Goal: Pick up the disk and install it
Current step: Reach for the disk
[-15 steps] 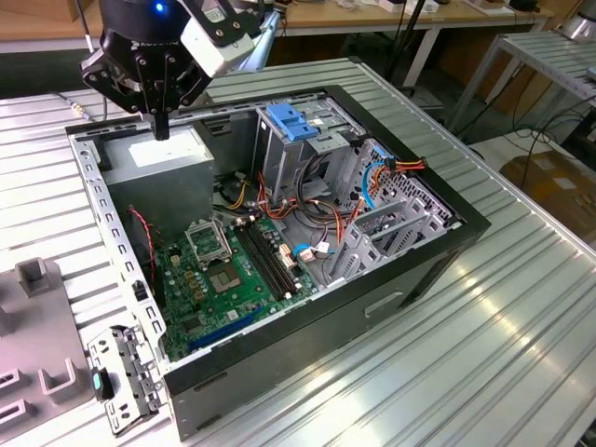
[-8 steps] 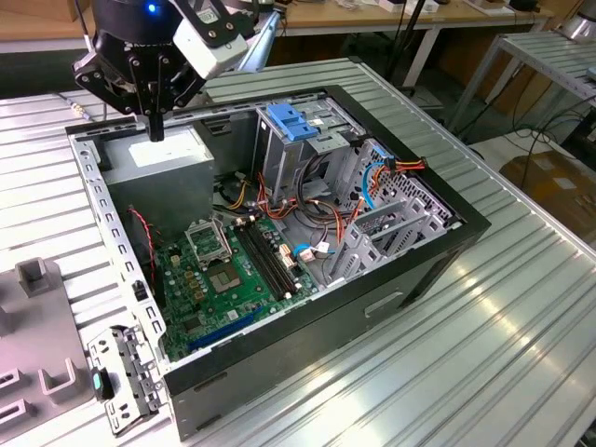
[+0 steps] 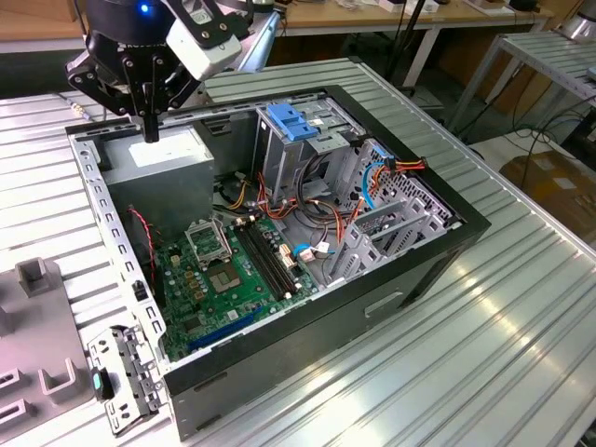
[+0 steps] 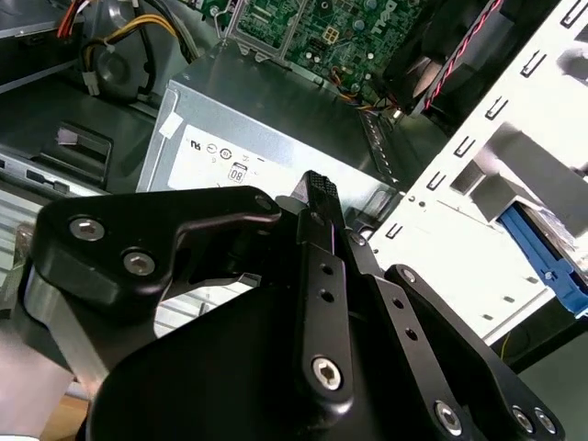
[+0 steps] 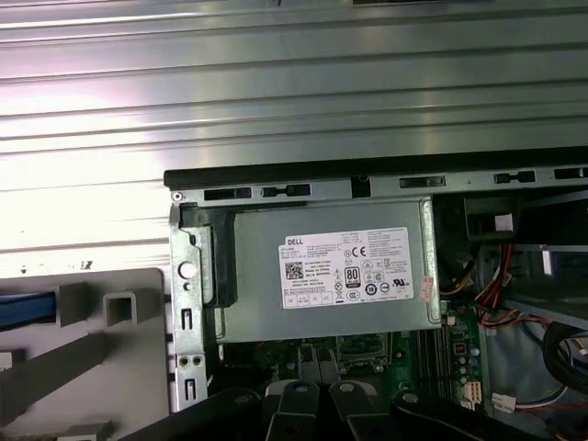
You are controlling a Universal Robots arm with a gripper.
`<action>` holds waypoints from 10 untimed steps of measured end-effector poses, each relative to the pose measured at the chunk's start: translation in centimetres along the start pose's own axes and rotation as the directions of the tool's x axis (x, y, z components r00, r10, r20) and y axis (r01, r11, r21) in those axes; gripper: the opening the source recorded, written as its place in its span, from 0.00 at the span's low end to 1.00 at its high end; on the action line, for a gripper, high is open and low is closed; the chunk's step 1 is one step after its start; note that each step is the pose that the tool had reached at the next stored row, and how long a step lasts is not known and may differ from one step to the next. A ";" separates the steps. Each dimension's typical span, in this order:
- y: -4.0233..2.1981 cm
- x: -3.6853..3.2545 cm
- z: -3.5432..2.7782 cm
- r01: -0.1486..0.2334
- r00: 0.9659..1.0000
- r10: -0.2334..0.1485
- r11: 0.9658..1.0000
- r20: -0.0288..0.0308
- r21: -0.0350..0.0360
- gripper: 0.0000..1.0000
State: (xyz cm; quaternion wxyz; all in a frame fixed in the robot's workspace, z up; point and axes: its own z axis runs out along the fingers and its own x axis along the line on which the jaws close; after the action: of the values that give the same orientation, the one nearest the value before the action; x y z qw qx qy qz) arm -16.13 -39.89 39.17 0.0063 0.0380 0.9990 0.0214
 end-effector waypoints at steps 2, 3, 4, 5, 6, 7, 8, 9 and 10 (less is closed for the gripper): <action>-0.01 0.18 0.00 0.000 1.000 0.000 1.000 -0.001 0.000 0.11; -0.03 0.33 0.02 0.000 1.000 0.000 1.000 -0.001 0.000 0.11; -0.03 0.41 0.02 0.000 1.000 0.000 1.000 -0.001 0.000 0.11; -0.04 0.52 0.02 0.000 1.000 0.000 1.000 -0.002 0.000 0.11; -0.05 0.73 0.03 0.000 1.000 0.000 1.000 -0.002 0.000 0.11; -0.03 0.88 0.04 0.000 1.000 0.000 1.000 -0.003 0.000 0.11; -0.02 1.07 0.04 0.000 1.000 0.000 1.000 -0.003 0.000 0.11; -0.01 1.32 0.04 0.000 1.000 0.000 1.000 -0.003 0.000 0.11; -0.01 1.49 0.04 0.000 1.000 0.000 1.000 -0.004 0.000 0.11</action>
State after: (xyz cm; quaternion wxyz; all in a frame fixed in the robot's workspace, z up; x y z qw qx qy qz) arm -17.61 -39.79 39.11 0.0046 0.0381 0.9990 0.0214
